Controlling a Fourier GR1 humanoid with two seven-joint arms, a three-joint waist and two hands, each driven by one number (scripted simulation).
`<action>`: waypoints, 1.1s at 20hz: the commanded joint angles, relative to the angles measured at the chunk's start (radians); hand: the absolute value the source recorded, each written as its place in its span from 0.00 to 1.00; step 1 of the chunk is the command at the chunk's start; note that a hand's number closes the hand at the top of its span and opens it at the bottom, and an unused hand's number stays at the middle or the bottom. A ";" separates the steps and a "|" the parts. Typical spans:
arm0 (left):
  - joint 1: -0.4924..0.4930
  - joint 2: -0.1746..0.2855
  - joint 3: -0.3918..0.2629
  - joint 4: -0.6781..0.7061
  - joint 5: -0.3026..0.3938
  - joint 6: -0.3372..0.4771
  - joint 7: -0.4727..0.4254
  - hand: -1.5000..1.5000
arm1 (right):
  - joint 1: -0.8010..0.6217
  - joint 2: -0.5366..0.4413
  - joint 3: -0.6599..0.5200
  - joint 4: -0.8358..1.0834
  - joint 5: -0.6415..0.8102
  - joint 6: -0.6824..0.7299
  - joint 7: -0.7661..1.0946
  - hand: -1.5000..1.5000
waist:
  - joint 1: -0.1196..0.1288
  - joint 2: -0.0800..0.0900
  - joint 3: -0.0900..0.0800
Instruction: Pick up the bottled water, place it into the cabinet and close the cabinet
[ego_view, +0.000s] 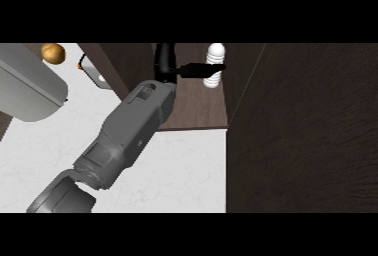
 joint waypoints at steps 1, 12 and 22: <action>0.028 -0.003 0.030 -0.047 0.045 -0.107 -0.066 0.00 | 0.000 0.011 -0.003 -0.078 -0.018 -0.008 0.025 0.00 | -0.004 0.000 0.000; 0.236 -0.003 -0.159 -0.398 0.084 -0.084 0.092 0.00 | 0.004 0.039 0.067 -0.166 -0.001 -0.061 0.126 0.00 | 0.042 -0.017 0.000; 0.597 0.060 -0.307 -0.867 0.037 -0.045 0.152 0.00 | 0.020 0.030 0.048 -0.151 -0.015 -0.057 0.108 0.00 | 0.062 -0.021 0.000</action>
